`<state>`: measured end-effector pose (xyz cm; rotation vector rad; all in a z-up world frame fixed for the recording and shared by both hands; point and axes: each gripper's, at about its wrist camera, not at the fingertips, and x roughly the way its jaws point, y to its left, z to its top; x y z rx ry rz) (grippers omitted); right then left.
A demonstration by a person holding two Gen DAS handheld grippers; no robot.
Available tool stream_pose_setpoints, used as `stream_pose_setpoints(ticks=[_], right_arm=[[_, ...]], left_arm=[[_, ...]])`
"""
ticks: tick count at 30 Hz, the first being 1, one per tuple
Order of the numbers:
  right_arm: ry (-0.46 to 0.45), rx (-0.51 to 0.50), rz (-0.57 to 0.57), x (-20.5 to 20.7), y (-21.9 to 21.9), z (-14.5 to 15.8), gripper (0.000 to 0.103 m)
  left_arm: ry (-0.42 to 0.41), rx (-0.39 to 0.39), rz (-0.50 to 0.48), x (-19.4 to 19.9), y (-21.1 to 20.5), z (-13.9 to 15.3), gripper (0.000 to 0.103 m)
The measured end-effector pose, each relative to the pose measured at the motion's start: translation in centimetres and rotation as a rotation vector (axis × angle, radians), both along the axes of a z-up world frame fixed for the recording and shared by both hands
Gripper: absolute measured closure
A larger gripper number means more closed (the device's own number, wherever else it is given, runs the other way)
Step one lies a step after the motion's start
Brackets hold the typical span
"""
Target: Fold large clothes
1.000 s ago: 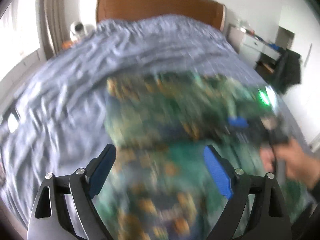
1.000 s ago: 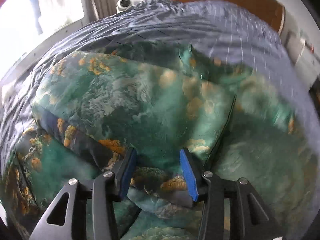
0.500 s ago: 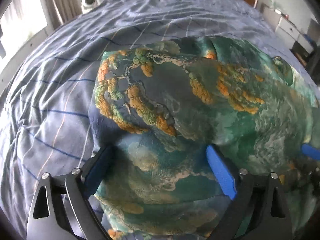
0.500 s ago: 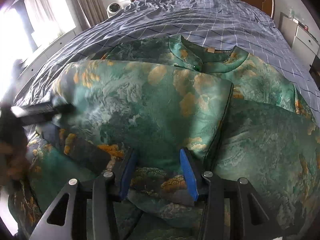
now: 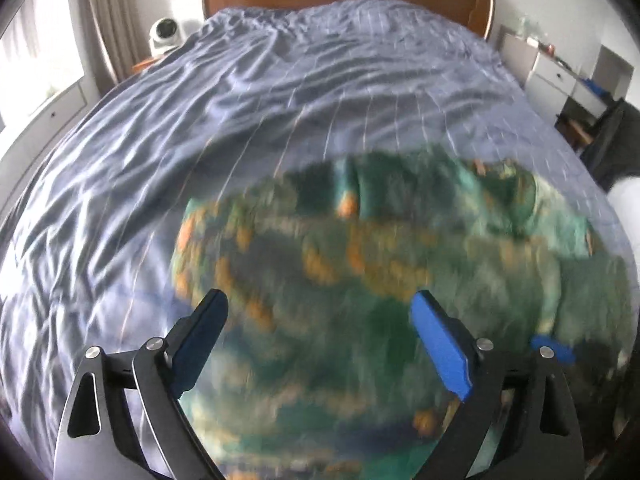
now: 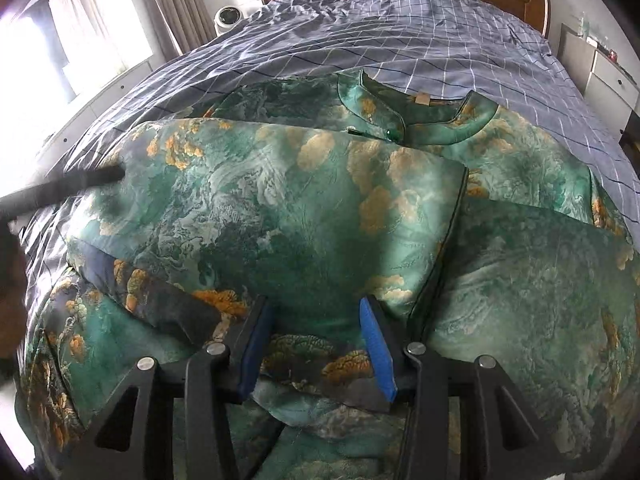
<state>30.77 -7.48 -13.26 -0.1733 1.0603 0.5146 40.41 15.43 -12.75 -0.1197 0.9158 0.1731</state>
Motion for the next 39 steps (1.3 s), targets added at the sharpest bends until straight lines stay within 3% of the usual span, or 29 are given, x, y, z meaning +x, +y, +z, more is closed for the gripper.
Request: stream_pose_setpoints(ticks=[3, 6, 7, 11, 16, 23, 26, 28, 30, 31, 33, 39], right_arm=[[-0.006, 0.001, 0.002, -0.1, 0.0, -0.1, 0.057], [-0.006, 0.009, 0.002, -0.1, -0.2, -0.1, 0.057], [-0.009, 0.01, 0.004, -0.2, -0.2, -0.1, 0.057], [-0.019, 0.005, 0.011, -0.3, -0.1, -0.2, 0.057], [-0.023, -0.005, 0.013, -0.4, 0.0, -0.3, 0.057], [-0.011, -0.025, 0.01, -0.1, 0.4, -0.2, 0.057], [0.007, -0.022, -0.015, 0.0, 0.3, 0.2, 0.057], [0.015, -0.029, -0.037, -0.3, 0.2, 1.1, 0.057], [-0.028, -0.008, -0.062, -1.5, -0.3, 3.0, 0.047], [-0.059, 0.008, -0.067, -2.4, -0.7, 4.2, 0.035], [-0.12, 0.039, -0.051, -5.0, -1.8, 6.3, 0.026], [-0.224, 0.01, -0.04, -12.6, -7.0, 8.1, 0.026]], left_arm=[[0.039, 0.001, 0.059, 3.2, 1.9, -1.8, 0.009], [0.164, -0.108, 0.084, 5.2, 4.3, -6.7, 0.004], [0.167, -0.138, 0.077, 5.3, 4.9, -7.9, 0.003], [0.128, -0.082, 0.058, 5.0, 4.3, -8.1, 0.001], [0.113, -0.071, 0.028, 3.2, 3.8, -7.2, 0.001], [0.135, 0.03, -0.099, -4.0, 0.9, -4.6, 0.001], [0.14, 0.022, -0.142, -8.3, -0.3, -3.8, 0.002], [0.098, -0.004, -0.153, -12.1, -1.0, -2.7, 0.002], [0.06, -0.047, -0.153, -15.0, -1.4, -1.7, 0.002], [0.037, -0.076, -0.148, -17.0, -1.5, -1.4, 0.002], [0.019, -0.1, -0.127, -19.3, -1.4, -1.3, 0.001], [0.004, -0.066, -0.05, -24.9, 0.2, -1.1, 0.002]])
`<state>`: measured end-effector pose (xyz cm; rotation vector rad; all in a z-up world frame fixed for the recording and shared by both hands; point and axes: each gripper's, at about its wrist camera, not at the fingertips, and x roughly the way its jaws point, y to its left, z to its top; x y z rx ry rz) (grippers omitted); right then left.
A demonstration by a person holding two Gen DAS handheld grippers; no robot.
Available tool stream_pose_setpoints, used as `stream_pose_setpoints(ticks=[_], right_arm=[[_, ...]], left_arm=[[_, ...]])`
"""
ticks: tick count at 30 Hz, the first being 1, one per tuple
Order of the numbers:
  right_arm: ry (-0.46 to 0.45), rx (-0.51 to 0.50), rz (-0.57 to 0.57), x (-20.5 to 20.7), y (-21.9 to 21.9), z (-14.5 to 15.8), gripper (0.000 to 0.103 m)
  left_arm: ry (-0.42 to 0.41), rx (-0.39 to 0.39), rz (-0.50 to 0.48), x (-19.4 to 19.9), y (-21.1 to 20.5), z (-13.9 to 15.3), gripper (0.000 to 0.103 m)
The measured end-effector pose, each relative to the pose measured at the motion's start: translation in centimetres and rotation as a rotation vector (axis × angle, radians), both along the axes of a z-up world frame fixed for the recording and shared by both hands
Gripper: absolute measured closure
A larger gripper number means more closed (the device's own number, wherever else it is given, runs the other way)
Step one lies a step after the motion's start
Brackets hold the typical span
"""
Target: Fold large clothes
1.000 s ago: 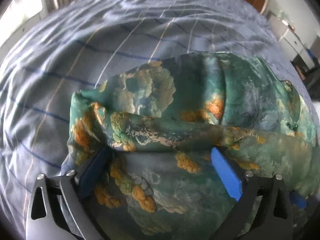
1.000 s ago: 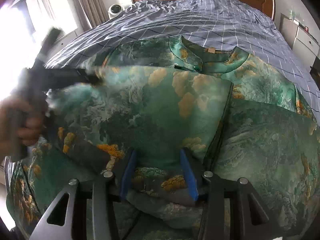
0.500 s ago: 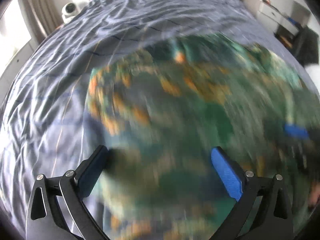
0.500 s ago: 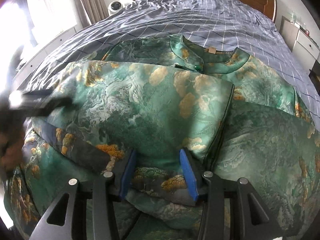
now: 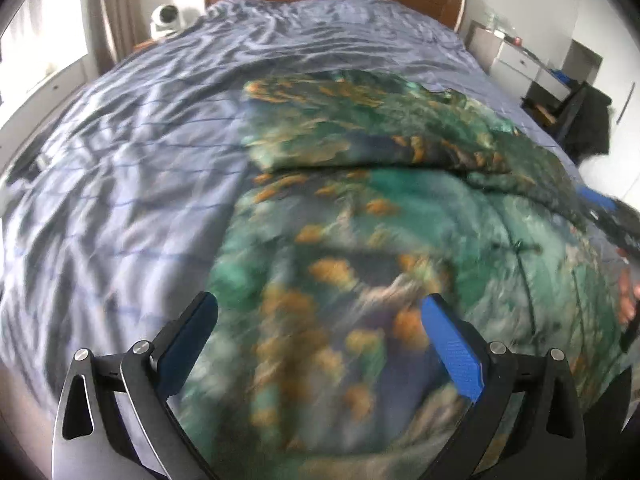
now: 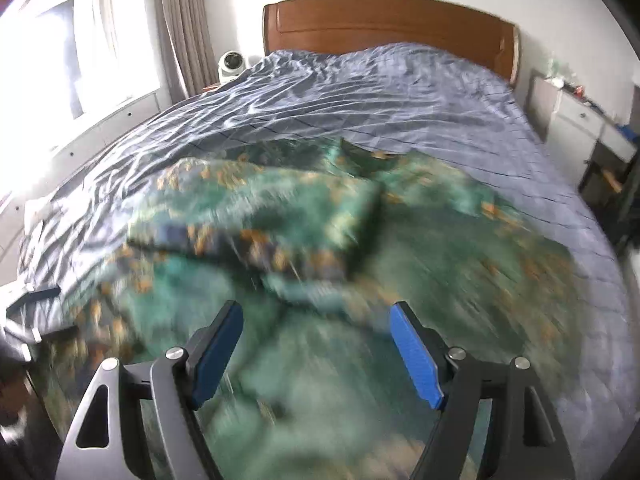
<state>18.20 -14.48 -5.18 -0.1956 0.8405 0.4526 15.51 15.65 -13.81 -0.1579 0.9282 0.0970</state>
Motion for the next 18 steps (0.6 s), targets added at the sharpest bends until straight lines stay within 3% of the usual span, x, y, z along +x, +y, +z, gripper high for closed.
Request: stream_pose_setpoints(ticks=[4, 8, 14, 18], right_arm=[[-0.038, -0.05, -0.083, -4.3, -5.9, 0.0, 0.026], [-0.008, -0.02, -0.228, -7.0, -13.8, 0.4, 0.026], [0.17, 0.042, -0.327, -10.1, -22.7, -1.9, 0.026], [0.279, 0.105, -0.28, -11.8, -24.8, -3.4, 0.025]], left_arm=[[0.011, 0.02, 0.08, -2.1, 4.5, 0.2, 0.001], [0.093, -0.044, 0.129, -3.5, 8.1, -1.8, 0.001], [0.125, -0.198, 0.0, -3.9, 6.2, -4.3, 0.002], [0.157, -0.19, -0.129, -3.5, 2.3, -5.7, 0.001]])
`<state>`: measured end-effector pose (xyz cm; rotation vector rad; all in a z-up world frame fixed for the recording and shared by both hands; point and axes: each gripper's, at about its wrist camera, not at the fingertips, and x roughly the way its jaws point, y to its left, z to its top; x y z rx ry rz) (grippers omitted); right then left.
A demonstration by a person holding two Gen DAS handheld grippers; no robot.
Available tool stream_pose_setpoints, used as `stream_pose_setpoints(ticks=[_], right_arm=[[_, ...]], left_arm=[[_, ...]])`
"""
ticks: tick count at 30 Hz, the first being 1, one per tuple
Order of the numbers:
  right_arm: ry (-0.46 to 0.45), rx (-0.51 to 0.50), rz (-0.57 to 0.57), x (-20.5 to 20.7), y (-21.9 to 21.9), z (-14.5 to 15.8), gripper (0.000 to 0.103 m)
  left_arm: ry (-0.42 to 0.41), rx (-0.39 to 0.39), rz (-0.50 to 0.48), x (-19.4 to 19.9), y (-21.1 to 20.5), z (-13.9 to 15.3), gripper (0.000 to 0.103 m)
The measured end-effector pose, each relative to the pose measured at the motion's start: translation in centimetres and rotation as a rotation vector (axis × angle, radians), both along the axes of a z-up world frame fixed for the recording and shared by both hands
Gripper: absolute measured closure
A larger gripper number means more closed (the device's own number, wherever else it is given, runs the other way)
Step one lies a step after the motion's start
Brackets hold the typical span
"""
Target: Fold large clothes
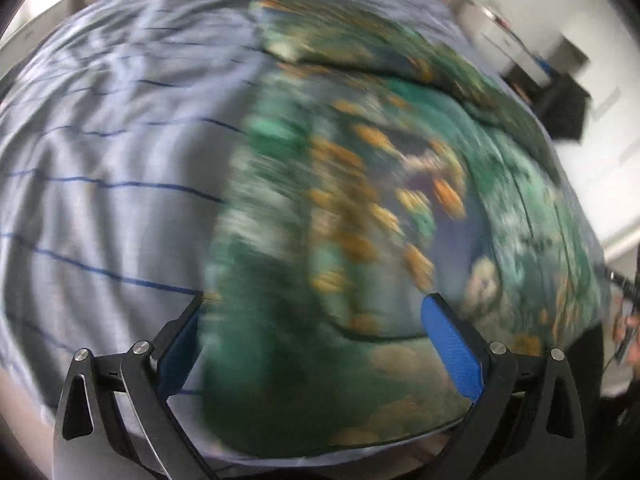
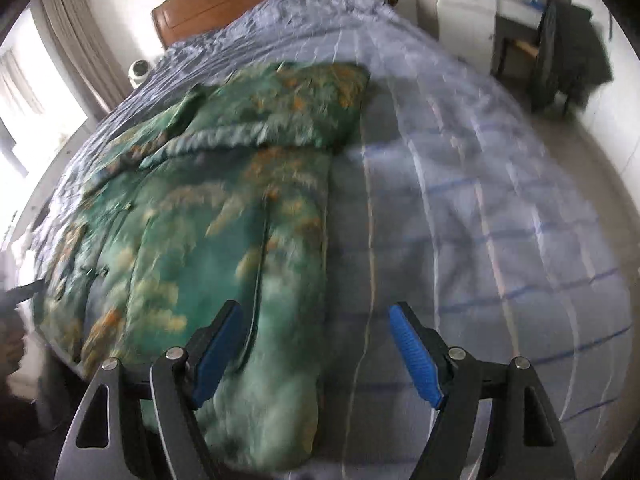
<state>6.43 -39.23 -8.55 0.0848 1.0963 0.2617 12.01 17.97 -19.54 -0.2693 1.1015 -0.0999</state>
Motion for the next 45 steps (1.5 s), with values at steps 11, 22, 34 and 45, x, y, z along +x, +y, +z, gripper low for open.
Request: stream_pose_setpoints(ticks=[11, 22, 34, 45], right_arm=[[0.14, 0.153, 0.14, -0.8, 1.7, -4.2, 0.025], [0.205, 0.073, 0.229, -1.1, 4.3, -4.2, 0.025], [0.136, 0.023, 0.242, -0.7, 4.7, 0.1, 0.088], [0.171, 0.047, 0.29, -2.8, 3.6, 2.8, 0.089]], left_arm=[[0.024, 0.014, -0.003, 0.4, -0.8, -0.8, 0.001], [0.04, 0.029, -0.028, -1.3, -0.6, 0.4, 0.042], [0.011, 0.063, 0.001, -2.7, -0.7, 5.0, 0.09], [0.058, 0.03, -0.058, -8.6, -1.1, 6.9, 0.09]])
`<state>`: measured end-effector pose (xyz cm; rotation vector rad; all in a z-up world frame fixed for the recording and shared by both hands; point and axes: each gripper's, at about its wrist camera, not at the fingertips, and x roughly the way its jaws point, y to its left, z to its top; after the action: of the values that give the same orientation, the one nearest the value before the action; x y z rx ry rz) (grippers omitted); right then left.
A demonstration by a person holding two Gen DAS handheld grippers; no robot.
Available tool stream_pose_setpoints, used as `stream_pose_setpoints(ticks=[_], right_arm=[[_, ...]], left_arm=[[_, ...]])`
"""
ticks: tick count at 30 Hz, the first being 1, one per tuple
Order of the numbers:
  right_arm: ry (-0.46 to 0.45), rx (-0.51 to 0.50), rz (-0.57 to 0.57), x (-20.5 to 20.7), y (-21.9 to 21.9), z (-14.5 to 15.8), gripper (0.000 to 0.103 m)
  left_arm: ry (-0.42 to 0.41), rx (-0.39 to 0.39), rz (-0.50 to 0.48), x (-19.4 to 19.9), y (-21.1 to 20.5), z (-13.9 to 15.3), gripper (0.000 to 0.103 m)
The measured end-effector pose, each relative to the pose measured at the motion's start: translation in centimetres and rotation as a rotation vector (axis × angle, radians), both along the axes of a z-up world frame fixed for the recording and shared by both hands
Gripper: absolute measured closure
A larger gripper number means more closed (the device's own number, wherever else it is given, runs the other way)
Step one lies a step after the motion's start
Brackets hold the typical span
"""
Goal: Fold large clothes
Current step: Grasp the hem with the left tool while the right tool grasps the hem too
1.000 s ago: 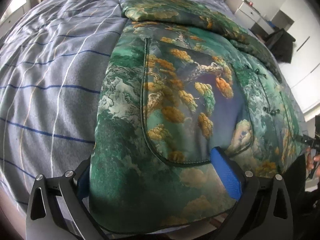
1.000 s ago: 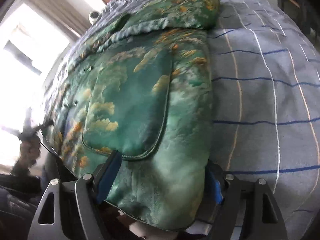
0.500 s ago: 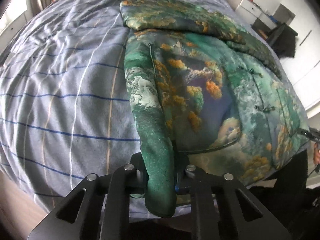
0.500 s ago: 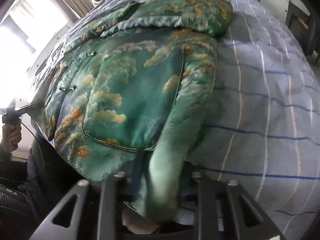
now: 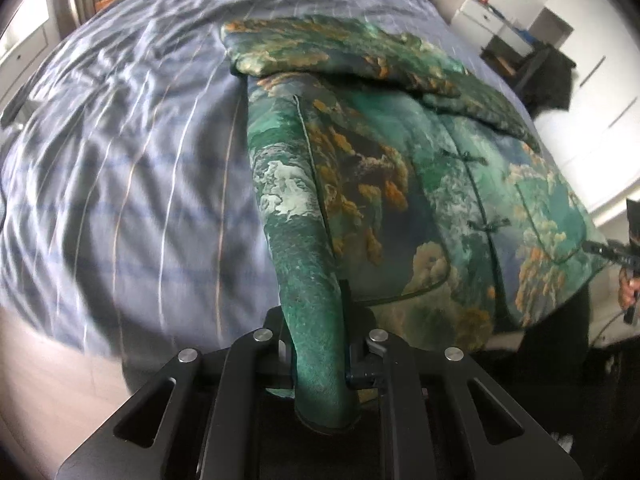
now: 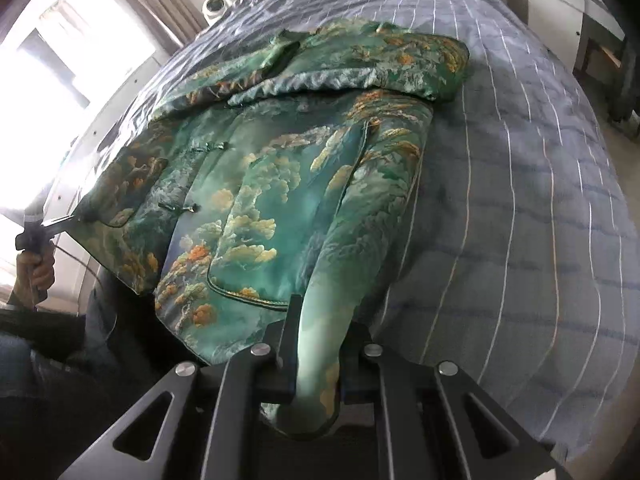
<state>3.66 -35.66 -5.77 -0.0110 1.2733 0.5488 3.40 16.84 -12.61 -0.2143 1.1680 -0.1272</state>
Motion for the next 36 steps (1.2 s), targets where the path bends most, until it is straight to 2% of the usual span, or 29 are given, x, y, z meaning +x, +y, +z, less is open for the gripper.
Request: stream_pose_setpoints(ticks=[4, 7, 9, 12, 14, 16, 18, 20, 21, 22, 23, 24, 25, 27, 28, 29, 30, 32, 33, 36], right_arm=[[0.11, 0.042, -0.002, -2.9, -1.2, 0.2, 0.09], [0.159, 0.161, -0.02, -3.6, -2.3, 2.3, 0.091], [0.129, 0.224, -0.034, -2.7, -2.9, 4.3, 0.091], [0.034, 0.331, -0.072, 2.0, -3.8, 7.8, 0.091], [-0.042, 0.371, -0.094, 6.3, -3.7, 9.1, 0.091], [-0.099, 0.384, -0.117, 11.2, -3.0, 9.4, 0.091], [-0.121, 0.384, -0.152, 15.8, -2.0, 8.5, 0.091], [-0.103, 0.394, -0.213, 20.8, -1.5, 6.2, 0.091], [-0.1, 0.389, -0.244, 22.2, -1.4, 5.1, 0.091], [-0.093, 0.387, -0.276, 23.9, -1.0, 3.6, 0.091], [-0.082, 0.384, -0.308, 25.3, -0.9, 1.7, 0.091], [-0.066, 0.382, -0.342, 26.7, -0.7, -0.1, 0.091], [-0.052, 0.386, -0.365, 27.0, -0.5, -1.3, 0.089], [0.021, 0.398, -0.441, 27.9, -0.5, -4.5, 0.086], [0.071, 0.435, -0.5, 27.8, -1.1, -5.9, 0.084], [0.09, 0.485, -0.532, 27.5, -1.6, -6.3, 0.074], [0.106, 0.557, -0.558, 27.5, -2.2, -6.5, 0.066], [0.109, 0.693, -0.578, 27.2, -3.3, -5.8, 0.007], [0.092, 0.722, -0.579, 27.1, -3.7, -5.1, 0.0], [0.003, 0.72, -0.559, 27.0, -4.9, -2.2, 0.0]], left_arm=[[0.071, 0.004, -0.051, -4.1, -0.4, 0.4, 0.09], [0.05, -0.105, -0.041, -5.0, 0.5, 3.1, 0.09], [-0.034, -0.183, 0.001, -3.3, 2.3, 6.2, 0.09], [-0.175, -0.27, 0.045, 1.5, 4.9, 9.8, 0.09], [-0.213, -0.293, 0.085, 6.0, 6.1, 10.7, 0.09], [-0.218, -0.291, 0.129, 10.5, 6.9, 10.2, 0.089], [-0.194, -0.268, 0.185, 16.0, 7.6, 8.8, 0.089], [-0.169, -0.25, 0.224, 19.5, 7.7, 7.0, 0.086], [-0.151, -0.234, 0.249, 21.7, 7.4, 5.8, 0.08], [-0.133, -0.21, 0.256, 23.0, 7.2, 4.8, 0.079], [-0.1, -0.188, 0.259, 24.7, 6.8, 3.5, 0.072], [-0.065, -0.172, 0.264, 25.8, 6.6, 2.4, 0.064], [-0.024, -0.155, 0.273, 26.7, 6.2, 1.4, 0.063], [-0.014, -0.159, 0.273, 27.0, 6.3, 1.2, 0.052], [-0.027, -0.183, 0.263, 26.9, 6.4, 1.6, 0.048], [-0.051, -0.232, 0.246, 26.4, 6.8, 2.3, 0.038], [-0.075, -0.263, 0.237, 26.0, 7.2, 2.9, 0.023], [-0.145, -0.236, 0.256, 25.0, 8.2, 4.6, 0.002], [-0.18, -0.218, 0.264, 24.4, 8.8, 5.1, 0.001], [-0.187, -0.218, 0.227, 23.2, 9.9, 4.5, 0.001]])
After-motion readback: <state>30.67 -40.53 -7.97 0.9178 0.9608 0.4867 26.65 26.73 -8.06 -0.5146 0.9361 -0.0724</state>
